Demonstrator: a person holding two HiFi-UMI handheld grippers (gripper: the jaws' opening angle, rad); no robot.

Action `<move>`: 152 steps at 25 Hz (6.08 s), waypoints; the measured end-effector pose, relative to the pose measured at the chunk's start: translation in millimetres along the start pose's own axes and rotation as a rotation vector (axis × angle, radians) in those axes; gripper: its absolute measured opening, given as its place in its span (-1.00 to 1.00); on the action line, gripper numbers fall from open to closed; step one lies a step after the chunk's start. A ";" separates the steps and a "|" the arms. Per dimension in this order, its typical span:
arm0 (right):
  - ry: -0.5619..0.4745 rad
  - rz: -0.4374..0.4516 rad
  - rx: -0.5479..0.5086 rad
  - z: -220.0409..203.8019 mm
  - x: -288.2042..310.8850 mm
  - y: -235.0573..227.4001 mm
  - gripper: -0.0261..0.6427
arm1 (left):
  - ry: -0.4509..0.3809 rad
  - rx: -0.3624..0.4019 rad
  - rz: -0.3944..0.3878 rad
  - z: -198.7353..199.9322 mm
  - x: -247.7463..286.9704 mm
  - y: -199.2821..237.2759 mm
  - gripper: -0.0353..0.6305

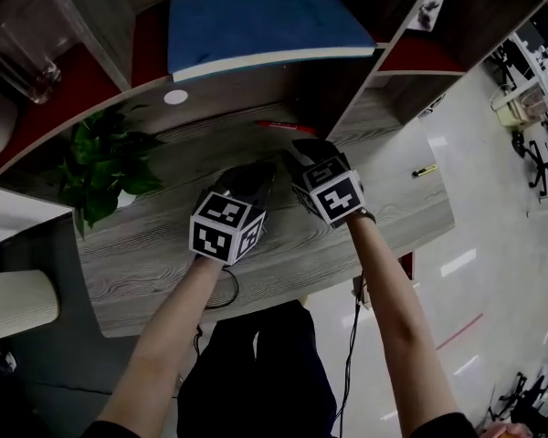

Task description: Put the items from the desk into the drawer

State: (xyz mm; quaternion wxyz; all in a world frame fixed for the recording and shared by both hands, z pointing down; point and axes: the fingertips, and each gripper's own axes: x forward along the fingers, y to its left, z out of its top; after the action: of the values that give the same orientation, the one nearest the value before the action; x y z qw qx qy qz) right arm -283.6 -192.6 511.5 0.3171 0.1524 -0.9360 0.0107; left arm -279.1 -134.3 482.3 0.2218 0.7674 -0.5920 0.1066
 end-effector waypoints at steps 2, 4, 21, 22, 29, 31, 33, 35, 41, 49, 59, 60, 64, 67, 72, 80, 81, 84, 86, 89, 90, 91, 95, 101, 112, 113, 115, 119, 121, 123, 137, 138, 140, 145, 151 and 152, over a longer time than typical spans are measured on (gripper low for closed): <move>0.020 -0.002 -0.050 5.4 15.3 -7.4 -0.68 | -0.001 0.002 0.009 1.8 7.0 7.3 -0.88; 0.049 0.000 -0.096 8.6 31.4 -13.7 -0.68 | -0.005 -0.008 0.014 3.0 13.0 15.1 -0.88; 0.331 0.100 -0.208 -6.7 95.5 -34.0 -0.44 | -0.038 0.008 0.010 3.0 21.4 73.2 -0.87; 0.348 0.128 -0.179 -8.2 96.5 -30.8 -0.44 | -0.038 0.009 0.003 2.2 19.6 72.6 -0.87; 0.425 0.170 0.033 -15.2 98.5 -34.6 -0.49 | -0.033 -0.001 -0.017 -4.9 13.7 75.8 -0.87; 0.428 0.178 0.049 -15.6 97.4 -31.3 -0.44 | -0.030 -0.002 -0.019 -6.3 13.4 76.6 -0.87; 0.441 0.192 0.006 -15.6 96.8 -23.3 -0.60 | -0.026 -0.002 -0.021 -7.6 14.0 76.0 -0.87; 0.449 0.203 -0.081 -14.1 97.7 -15.8 -0.73 | -0.024 0.000 -0.025 -8.2 14.4 74.3 -0.87; 0.410 0.164 -0.170 -11.0 95.0 -12.1 -0.73 | -0.020 -0.002 -0.031 -10.4 15.8 69.3 -0.87; 0.398 0.174 -0.114 -12.7 75.9 -2.2 -0.73 | -0.011 0.003 -0.040 -8.9 11.5 55.4 -0.87; 0.332 0.135 0.050 -8.9 12.0 13.8 -0.73 | -0.006 0.003 -0.066 -1.0 -14.4 14.4 -0.87; 0.326 0.129 0.069 -9.2 3.9 16.0 -0.73 | -0.006 0.001 -0.072 -0.6 -17.2 8.0 -0.87; 0.286 0.106 0.127 -7.5 -31.2 23.9 -0.73 | -0.001 -0.017 -0.095 -1.5 -26.7 -19.7 -0.87; 0.262 0.069 0.175 -9.4 -63.3 25.3 -0.73 | 0.011 -0.008 -0.113 -2.6 -33.5 -42.8 -0.87; 0.230 0.008 0.212 -15.1 -110.4 29.0 -0.73 | 0.011 0.010 -0.153 -1.7 -47.9 -81.1 -0.87; 0.191 -0.063 0.254 -42.5 -177.9 35.7 -0.73 | 0.010 0.025 -0.261 -6.6 -63.8 -150.0 -0.87; 0.182 -0.074 0.266 -48.0 -185.8 35.5 -0.73 | 0.012 0.032 -0.276 -8.3 -63.1 -160.1 -0.87; 0.170 -0.114 0.290 -69.9 -207.0 29.2 -0.73 | 0.018 0.059 -0.320 -12.4 -56.2 -189.6 -0.87; 0.174 -0.143 0.309 -88.5 -221.0 21.2 -0.73 | 0.027 0.074 -0.345 -14.9 -50.8 -207.7 -0.87; 0.165 -0.185 0.371 -119.3 -245.4 10.0 -0.73 | 0.038 0.089 -0.375 -21.0 -43.3 -233.6 -0.87; 0.158 -0.203 0.391 -128.8 -253.4 5.2 -0.73 | 0.038 0.094 -0.384 -22.4 -40.0 -241.5 -0.87; 0.152 -0.221 0.408 -137.8 -261.2 0.3 -0.73 | 0.038 0.100 -0.392 -23.7 -36.4 -249.2 -0.87; 0.141 -0.265 0.477 -174.9 -287.8 -10.6 -0.73 | 0.063 0.121 -0.419 -35.3 -21.7 -279.1 -0.87; 0.173 -0.282 0.544 -237.7 -305.5 -16.4 -0.73 | 0.117 0.131 -0.435 -63.4 2.4 -313.6 -0.87; 0.228 -0.232 0.622 -320.7 -284.7 -15.0 -0.73 | 0.167 0.094 -0.422 -99.7 21.9 -339.8 -0.87; 0.245 -0.228 0.631 -327.8 -280.5 -14.4 -0.73 | 0.170 0.089 -0.415 -101.6 23.6 -338.2 -0.87; 0.265 -0.215 0.651 -339.5 -269.4 -12.8 -0.73 | 0.178 0.078 -0.396 -105.9 26.7 -333.3 -0.87; 0.282 -0.171 0.667 -350.7 -246.0 -9.8 -0.73 | 0.185 0.069 -0.358 -112.7 30.7 -325.3 -0.87; 0.287 -0.151 0.668 -352.6 -236.8 -8.2 -0.73 | 0.188 0.049 -0.341 -116.2 30.5 -323.7 -0.87; 0.286 -0.134 0.663 -352.0 -226.7 -5.5 -0.73 | 0.194 0.032 -0.324 -120.1 28.7 -321.8 -0.87; 0.310 -0.127 0.608 -342.0 -183.8 -0.8 -0.73 | 0.194 -0.021 -0.244 -124.5 21.8 -294.3 -0.87; 0.313 -0.126 0.604 -343.0 -184.7 0.4 -0.73 | 0.196 -0.025 -0.247 -124.7 22.2 -294.7 -0.87; 0.306 -0.118 0.619 -344.0 -186.6 2.3 -0.73 | 0.202 -0.027 -0.249 -125.9 23.9 -295.6 -0.88; 0.297 -0.127 0.655 -348.0 -197.2 6.2 -0.71 | 0.209 -0.035 -0.260 -128.5 25.8 -298.2 -0.88; 0.233 -0.158 0.680 -336.3 -216.2 6.3 -0.71 | 0.210 -0.018 -0.271 -123.7 26.2 -304.7 -0.88; 0.214 -0.164 0.687 -331.3 -220.4 6.2 -0.71 | 0.207 -0.020 -0.273 -122.0 25.1 -305.4 -0.88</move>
State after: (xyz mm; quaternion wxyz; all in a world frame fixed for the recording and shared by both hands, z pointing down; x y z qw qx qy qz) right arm 76.0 -86.6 645.1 0.3431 0.3223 -0.8242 0.3149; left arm 31.8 -37.7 534.8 0.3015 0.8234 -0.4573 0.1483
